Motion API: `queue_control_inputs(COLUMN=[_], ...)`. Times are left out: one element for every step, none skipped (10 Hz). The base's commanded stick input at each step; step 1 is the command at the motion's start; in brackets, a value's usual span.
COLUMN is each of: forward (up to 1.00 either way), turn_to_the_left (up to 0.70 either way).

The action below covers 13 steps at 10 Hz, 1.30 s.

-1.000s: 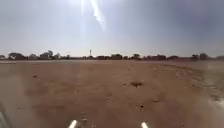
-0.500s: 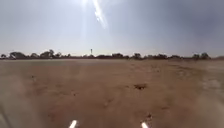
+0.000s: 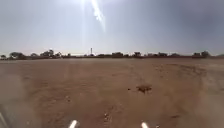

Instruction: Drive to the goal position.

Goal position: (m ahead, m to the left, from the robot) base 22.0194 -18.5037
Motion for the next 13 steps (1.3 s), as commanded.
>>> queue_control_inputs(forward=[0.50, 0.50, 0.50, 0.50, 0.50, 0.50, 0.50, 0.50, 0.50, 0.50, 0.50, 0.50, 0.50], turn_to_the_left=[0.00, 0.00, 0.00, 0.00, 0.00, 0.00, 0.00, 0.00, 0.00, 0.00, 0.00, 0.00, 0.00])
